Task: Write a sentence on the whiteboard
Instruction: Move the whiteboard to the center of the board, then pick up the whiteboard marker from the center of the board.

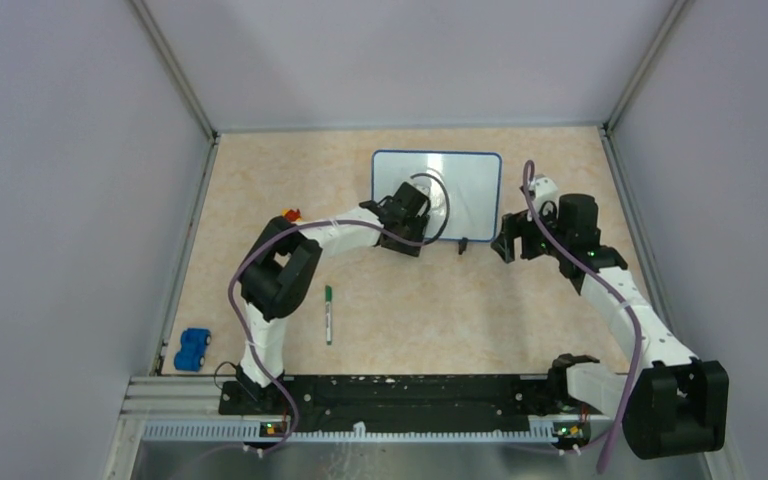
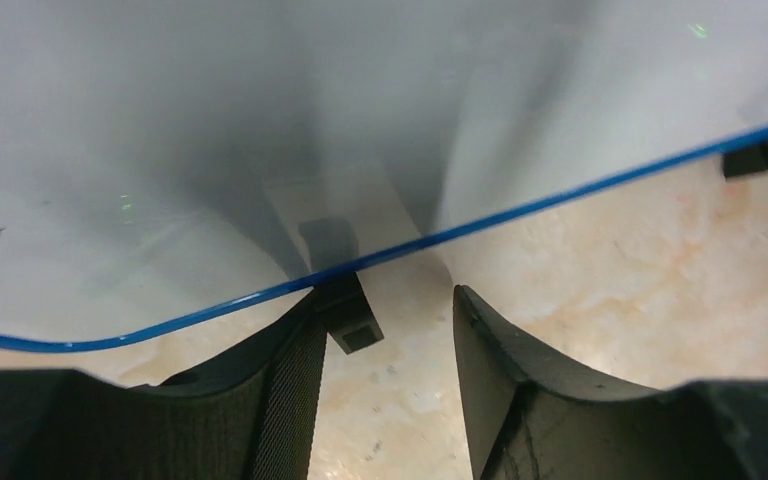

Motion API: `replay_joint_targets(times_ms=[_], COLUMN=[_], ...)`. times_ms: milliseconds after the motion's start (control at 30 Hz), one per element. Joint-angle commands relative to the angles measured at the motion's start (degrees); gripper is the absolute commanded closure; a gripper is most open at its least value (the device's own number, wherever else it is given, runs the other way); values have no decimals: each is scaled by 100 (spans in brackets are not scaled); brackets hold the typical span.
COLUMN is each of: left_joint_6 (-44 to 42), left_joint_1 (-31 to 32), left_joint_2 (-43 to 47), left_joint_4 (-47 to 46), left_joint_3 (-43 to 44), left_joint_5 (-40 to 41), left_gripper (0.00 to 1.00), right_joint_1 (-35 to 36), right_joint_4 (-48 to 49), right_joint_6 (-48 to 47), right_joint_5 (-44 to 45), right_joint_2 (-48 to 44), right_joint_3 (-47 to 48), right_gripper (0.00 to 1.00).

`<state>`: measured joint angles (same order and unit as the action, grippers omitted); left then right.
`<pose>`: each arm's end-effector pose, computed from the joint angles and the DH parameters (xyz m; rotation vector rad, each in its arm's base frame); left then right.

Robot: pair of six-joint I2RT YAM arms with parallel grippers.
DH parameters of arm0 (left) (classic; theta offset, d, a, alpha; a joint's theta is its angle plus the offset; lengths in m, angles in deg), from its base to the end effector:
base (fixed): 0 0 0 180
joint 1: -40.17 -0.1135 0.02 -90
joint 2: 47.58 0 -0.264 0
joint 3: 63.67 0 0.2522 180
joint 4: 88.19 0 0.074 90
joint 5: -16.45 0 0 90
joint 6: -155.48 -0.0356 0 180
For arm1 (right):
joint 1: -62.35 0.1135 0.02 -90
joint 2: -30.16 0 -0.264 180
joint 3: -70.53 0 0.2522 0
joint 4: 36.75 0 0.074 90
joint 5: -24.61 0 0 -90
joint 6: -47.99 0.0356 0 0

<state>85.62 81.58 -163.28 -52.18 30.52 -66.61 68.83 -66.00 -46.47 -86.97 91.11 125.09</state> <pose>0.3237 -0.2798 0.1667 0.4319 2.5472 -0.2504 0.2265 0.0389 0.2538 -0.4172 2.1348 0.4321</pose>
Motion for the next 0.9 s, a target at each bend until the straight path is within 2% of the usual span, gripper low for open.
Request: replay_joint_targets(times_ms=[0, 167, 367, 467, 567, 633, 800, 867], left_joint_6=[54, -661, -1225, -985, -704, -729, -985, -971], left_joint_1=[51, 47, -2, -352, -1204, -1706, -2168, -2296], left_joint_2=[310, 958, 2410, 3021, 3668, 3899, 4069, 4110], left_joint_4=[123, -76, -8, 113, -132, 173, 1050, 1220], left_joint_3=[-186, -652, -1435, -1885, -2498, -2611, -2775, -2977], left_joint_5=[-1278, -1974, -1893, -1673, -1694, -1444, -800, -1013], left_gripper=[45, 40, 29, 29, 28, 32, 30, 31], right_joint_1=[61, 221, 536, 871, 1305, 1537, 1744, 1785], right_joint_4=[127, 206, 600, 842, 1009, 1101, 1373, 1450], right_joint_6=[13, 70, 326, 403, 403, 393, 666, 747], right_joint_5=[-135, 3, 359, 697, 1089, 1401, 1737, 1701], right_joint_2=[95, 207, 390, 598, 904, 1114, 1615, 1811], right_joint_3=[11, -22, -83, -145, -132, -81, 56, 141], right_gripper=[25, 28, 33, 36, 39, 40, 41, 41])
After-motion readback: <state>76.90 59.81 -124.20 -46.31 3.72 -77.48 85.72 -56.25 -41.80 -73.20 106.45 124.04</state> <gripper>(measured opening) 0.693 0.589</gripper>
